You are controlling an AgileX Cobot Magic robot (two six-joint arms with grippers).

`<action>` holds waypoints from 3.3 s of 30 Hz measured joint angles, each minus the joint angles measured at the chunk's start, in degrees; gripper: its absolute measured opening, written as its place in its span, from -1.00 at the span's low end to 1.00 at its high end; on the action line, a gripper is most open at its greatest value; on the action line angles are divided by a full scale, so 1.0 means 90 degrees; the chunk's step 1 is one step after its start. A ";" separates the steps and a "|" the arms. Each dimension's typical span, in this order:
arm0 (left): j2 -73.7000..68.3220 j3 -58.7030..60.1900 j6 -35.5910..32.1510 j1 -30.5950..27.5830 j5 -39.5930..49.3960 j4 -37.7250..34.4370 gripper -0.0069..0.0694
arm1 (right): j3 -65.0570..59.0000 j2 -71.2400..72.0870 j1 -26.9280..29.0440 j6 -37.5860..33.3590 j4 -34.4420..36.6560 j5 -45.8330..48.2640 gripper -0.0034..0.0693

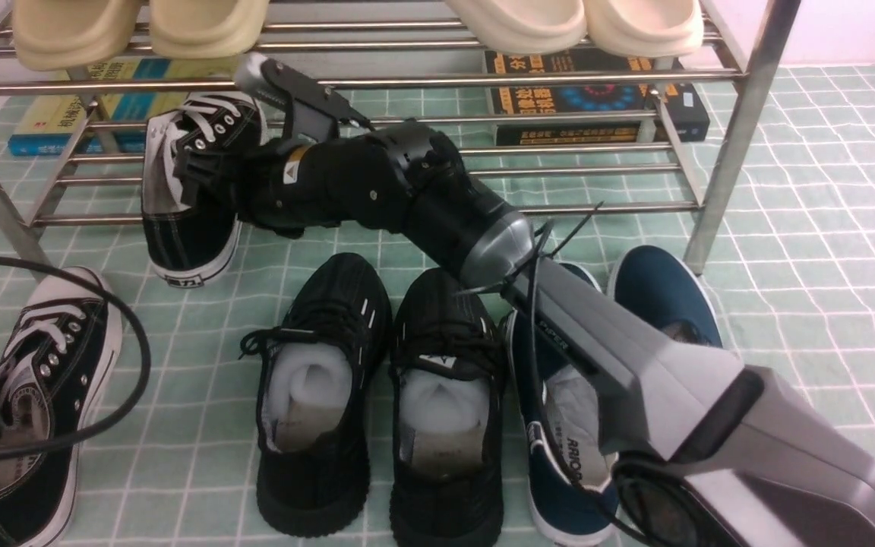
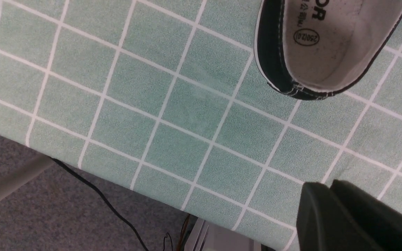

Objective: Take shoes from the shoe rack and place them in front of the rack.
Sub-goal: Use the right arm to clamp a shoe on the left side of the shoe rack, then use the right arm to take out the clamped shoe from the shoe rack and put it down

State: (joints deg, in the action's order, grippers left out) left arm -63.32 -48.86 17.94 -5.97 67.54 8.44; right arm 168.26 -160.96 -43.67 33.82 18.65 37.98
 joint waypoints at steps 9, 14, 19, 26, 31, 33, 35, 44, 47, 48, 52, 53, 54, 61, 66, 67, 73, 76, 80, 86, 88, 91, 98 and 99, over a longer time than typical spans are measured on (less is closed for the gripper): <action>0.0000 0.0000 0.0000 0.0000 0.0000 0.0015 -0.66 | 0.0008 -0.0205 -0.0058 0.0173 -0.0443 -0.0088 0.31; 0.0000 0.0000 0.0000 0.0000 0.0000 0.0020 -0.65 | 0.0008 -0.0205 -0.0072 0.0184 -0.0559 -0.0059 -0.05; 0.0000 0.0000 0.0000 0.0000 0.0006 0.0042 -0.63 | 0.0008 -0.0213 -0.0018 0.0049 -0.0669 0.0184 -0.68; 0.0000 -0.0373 0.0000 0.0000 0.0250 0.0121 -0.63 | 0.0002 -0.0002 0.0134 -0.0792 -0.0035 0.0841 -0.66; 0.0000 -0.1122 -0.0036 0.0000 0.0356 0.0259 -0.63 | -0.0057 0.0461 0.0201 -0.1217 0.0094 0.1987 -0.66; 0.0000 -0.1364 -0.0141 0.0000 0.0356 0.0291 -0.63 | -0.0061 0.0590 0.0201 -0.1258 0.0094 0.2183 -0.66; 0.0000 -0.1859 -0.0365 0.0000 0.0356 0.0309 -0.63 | -0.0061 0.0943 0.0206 -0.1343 0.0082 0.2550 -0.66; -0.0006 -0.3847 -0.0609 0.0000 0.0356 0.0774 -0.79 | -0.0061 0.1816 0.0206 -0.1341 -0.0064 0.3841 -0.76; -0.0006 -0.4056 -0.0704 0.0000 0.0356 0.0774 -0.79 | -0.0061 0.1937 0.0167 -0.1254 -0.0198 0.3850 -0.80; -0.0006 -0.4122 -0.0748 0.0000 0.0356 0.0774 -0.79 | -0.0061 0.2010 0.0078 -0.1095 -0.0353 0.3844 -0.80; -0.0027 -0.4132 -0.0800 0.0000 0.0356 0.0774 -0.79 | -0.0061 0.2047 -0.0281 -0.0707 -0.0517 0.3832 -0.80; -0.0034 -0.4132 -0.0811 0.0000 0.0356 0.0788 -0.79 | -0.0061 0.2047 -0.0409 -0.0610 -0.0588 0.3832 -0.80; -0.0034 -0.4132 -0.0816 0.0000 0.0356 0.0805 -0.79 | -0.0061 0.2052 -0.0539 -0.0530 -0.0640 0.3832 -0.80; -0.0034 -0.4132 -0.0836 0.0000 0.0356 0.0846 -0.79 | -0.0054 0.2130 -0.1245 -0.0185 -0.1004 0.3839 -0.82; -0.0034 -0.4132 -0.0922 0.0000 0.0356 0.0846 -0.79 | -0.0042 0.2155 -0.1501 -0.0099 -0.0949 0.3845 -0.82; -0.0034 -0.4132 -0.0944 0.0000 0.0356 0.0846 -0.79 | -0.0042 0.2155 -0.1511 -0.0084 -0.0949 0.3845 -0.82; 0.0048 -0.4132 -0.1103 0.0000 0.0356 0.0869 -0.79 | -0.0042 0.2155 -0.1518 0.0013 -0.0949 0.3845 -0.82; 0.0119 -0.4137 -0.1119 0.0000 0.0356 0.0924 -0.79 | -0.0042 0.2155 -0.1539 -0.0008 -0.0933 0.3840 -0.82; 0.0216 -0.4137 -0.1119 0.0000 0.0356 0.1054 -0.79 | -0.0042 0.2156 -0.1629 -0.0158 -0.0726 0.3840 -0.82; 0.0223 -0.4137 -0.1119 0.0000 0.0356 0.1066 -0.79 | -0.0042 0.2281 -0.1636 -0.0678 -0.0401 0.3840 -0.82; 0.0223 -0.4137 -0.1119 0.0000 0.0356 0.1066 -0.79 | -0.0076 0.2370 -0.1622 -0.0777 -0.0436 0.3846 -0.82; 0.0223 -0.4137 -0.1119 0.0000 0.0356 0.1081 -0.78 | -0.0710 0.2884 -0.1547 -0.1065 -0.0438 0.3840 -0.82; 0.0223 -0.4137 -0.1119 0.0000 0.0356 0.1081 -0.78 | -0.3899 0.5015 -0.1503 -0.1050 -0.1437 0.3841 -0.82; 0.0223 -0.4137 -0.1119 0.0000 0.0356 0.1081 -0.78 | -0.4464 0.5335 -0.1503 -0.0858 -0.1681 0.3841 -0.82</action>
State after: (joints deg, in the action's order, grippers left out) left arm -61.31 -86.09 7.87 -5.97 70.75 18.16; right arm 128.08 -112.95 -57.19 26.10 3.52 72.55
